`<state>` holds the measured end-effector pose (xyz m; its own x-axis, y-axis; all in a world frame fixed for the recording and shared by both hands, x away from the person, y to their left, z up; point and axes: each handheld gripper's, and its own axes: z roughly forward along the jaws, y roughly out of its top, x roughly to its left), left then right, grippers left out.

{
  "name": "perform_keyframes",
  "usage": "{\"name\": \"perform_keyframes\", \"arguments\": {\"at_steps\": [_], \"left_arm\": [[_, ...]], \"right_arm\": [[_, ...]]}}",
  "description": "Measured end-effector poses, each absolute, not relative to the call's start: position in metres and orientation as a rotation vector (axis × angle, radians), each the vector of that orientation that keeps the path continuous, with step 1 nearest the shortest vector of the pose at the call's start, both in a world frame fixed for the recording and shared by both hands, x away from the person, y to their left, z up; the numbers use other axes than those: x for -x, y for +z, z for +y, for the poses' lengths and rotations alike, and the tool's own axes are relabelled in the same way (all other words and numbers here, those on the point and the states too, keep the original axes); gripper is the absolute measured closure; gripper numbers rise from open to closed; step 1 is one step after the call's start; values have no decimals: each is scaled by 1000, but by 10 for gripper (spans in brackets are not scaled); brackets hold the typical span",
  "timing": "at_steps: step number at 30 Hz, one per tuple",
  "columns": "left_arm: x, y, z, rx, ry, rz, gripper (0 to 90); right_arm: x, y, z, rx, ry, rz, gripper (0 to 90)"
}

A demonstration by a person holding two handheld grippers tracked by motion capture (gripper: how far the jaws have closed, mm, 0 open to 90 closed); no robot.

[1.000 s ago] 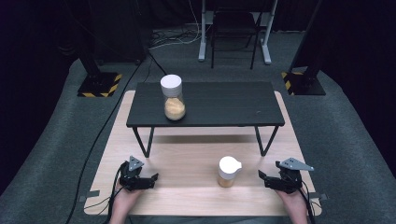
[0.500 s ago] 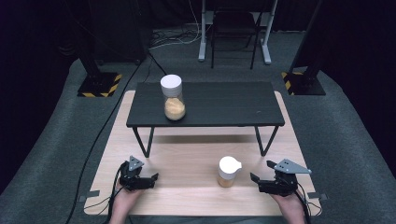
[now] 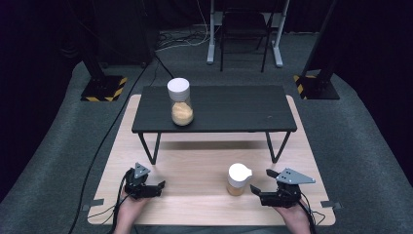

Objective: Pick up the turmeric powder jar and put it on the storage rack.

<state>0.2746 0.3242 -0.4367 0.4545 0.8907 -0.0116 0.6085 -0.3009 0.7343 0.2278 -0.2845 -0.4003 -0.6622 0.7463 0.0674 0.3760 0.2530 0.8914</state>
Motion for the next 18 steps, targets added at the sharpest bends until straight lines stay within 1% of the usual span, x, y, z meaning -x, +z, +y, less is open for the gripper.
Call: {"name": "perform_keyframes", "arguments": {"at_steps": [18], "left_arm": [[-275, -437, 324, -2026, 532, 1248, 76]], "right_arm": [[-240, -404, -263, -946, 1428, 2217, 133]]}}
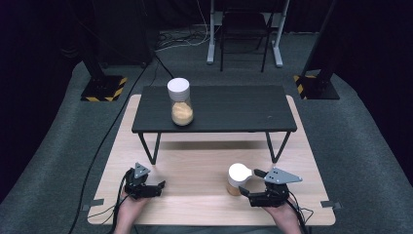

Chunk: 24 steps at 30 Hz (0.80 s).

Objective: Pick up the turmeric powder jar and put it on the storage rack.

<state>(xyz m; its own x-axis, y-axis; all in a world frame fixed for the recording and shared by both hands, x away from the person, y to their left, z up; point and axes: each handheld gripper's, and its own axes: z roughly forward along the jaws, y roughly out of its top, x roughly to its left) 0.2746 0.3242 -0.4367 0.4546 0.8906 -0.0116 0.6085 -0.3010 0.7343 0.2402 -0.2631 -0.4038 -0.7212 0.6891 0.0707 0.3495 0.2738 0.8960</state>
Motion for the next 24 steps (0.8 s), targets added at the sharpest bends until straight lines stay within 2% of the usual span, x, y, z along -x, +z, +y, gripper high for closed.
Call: {"name": "perform_keyframes", "arguments": {"at_steps": [14, 24], "left_arm": [[-275, -437, 324, -2026, 531, 1247, 75], [-275, -437, 324, -2026, 531, 1247, 75]], "right_arm": [[-259, -410, -251, -934, 1451, 2244, 142], [-268, -414, -241, -909, 1444, 2263, 189]]}}
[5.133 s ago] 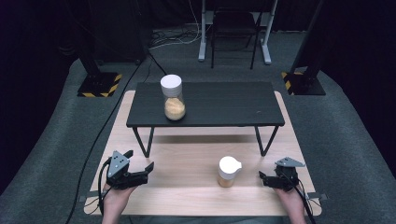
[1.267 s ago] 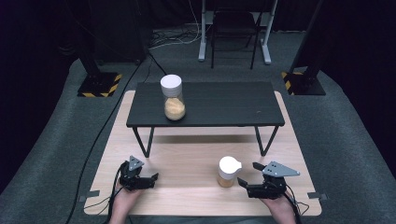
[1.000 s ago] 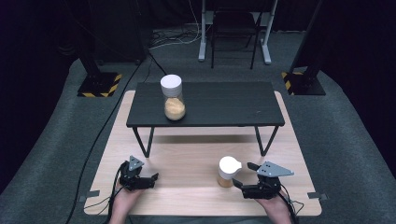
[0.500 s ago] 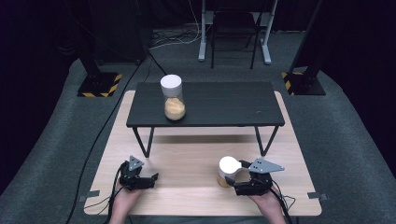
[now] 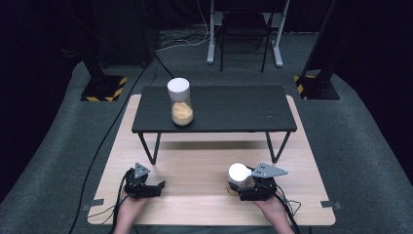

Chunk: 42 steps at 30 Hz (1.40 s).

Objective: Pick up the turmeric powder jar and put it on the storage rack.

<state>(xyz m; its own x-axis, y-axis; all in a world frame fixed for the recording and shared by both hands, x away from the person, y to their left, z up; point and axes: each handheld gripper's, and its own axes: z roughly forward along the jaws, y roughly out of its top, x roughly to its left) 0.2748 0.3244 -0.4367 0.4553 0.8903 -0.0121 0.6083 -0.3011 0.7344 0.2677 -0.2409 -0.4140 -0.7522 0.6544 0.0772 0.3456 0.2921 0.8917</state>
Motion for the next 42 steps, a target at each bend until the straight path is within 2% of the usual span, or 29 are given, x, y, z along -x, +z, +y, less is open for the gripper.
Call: {"name": "perform_keyframes", "arguments": {"at_steps": [3, 7, 20, 42], "left_arm": [[-275, -437, 324, -2026, 531, 1247, 75], [-275, -437, 325, -2027, 530, 1245, 75], [-275, -437, 325, -2030, 531, 1244, 75], [-275, -437, 325, -2029, 531, 1244, 75]], "right_arm": [[-269, -415, -239, -907, 1440, 2266, 206], [-269, -418, -238, -884, 1453, 2263, 277], [-264, -410, -235, -889, 1423, 2263, 286], [-261, -368, -237, -897, 1435, 2244, 288]]}}
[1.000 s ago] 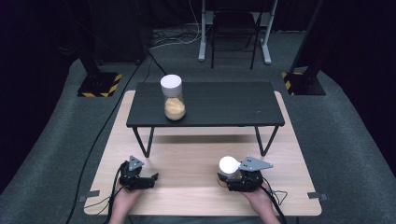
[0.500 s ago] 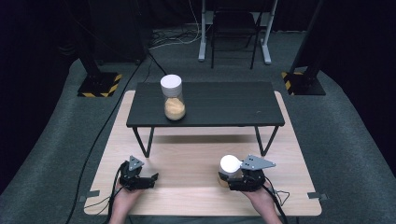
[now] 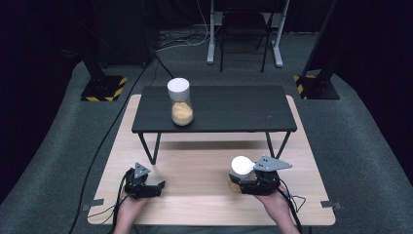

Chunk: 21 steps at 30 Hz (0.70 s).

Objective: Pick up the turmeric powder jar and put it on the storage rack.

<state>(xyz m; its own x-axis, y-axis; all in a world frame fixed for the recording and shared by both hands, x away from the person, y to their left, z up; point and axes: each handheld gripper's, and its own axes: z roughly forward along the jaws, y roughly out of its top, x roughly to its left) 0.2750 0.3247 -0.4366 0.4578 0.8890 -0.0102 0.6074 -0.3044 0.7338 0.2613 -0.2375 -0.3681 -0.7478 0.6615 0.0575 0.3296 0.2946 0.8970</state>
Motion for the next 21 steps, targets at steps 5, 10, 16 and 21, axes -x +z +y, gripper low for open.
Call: {"name": "perform_keyframes", "arguments": {"at_steps": [5, 10, 16, 21], "left_arm": [[-275, -437, 325, -2029, 531, 1244, 75], [-275, -437, 325, -2030, 531, 1244, 75], [-275, -437, 325, -2029, 531, 1244, 75], [-275, -437, 325, -2029, 531, 1244, 75]], "right_arm": [[-263, -357, -237, -895, 1432, 2238, 288], [-264, -349, -237, -886, 1431, 2231, 289], [-266, -336, -236, -879, 1427, 2220, 289], [-268, -327, -235, -873, 1426, 2216, 289]]}}
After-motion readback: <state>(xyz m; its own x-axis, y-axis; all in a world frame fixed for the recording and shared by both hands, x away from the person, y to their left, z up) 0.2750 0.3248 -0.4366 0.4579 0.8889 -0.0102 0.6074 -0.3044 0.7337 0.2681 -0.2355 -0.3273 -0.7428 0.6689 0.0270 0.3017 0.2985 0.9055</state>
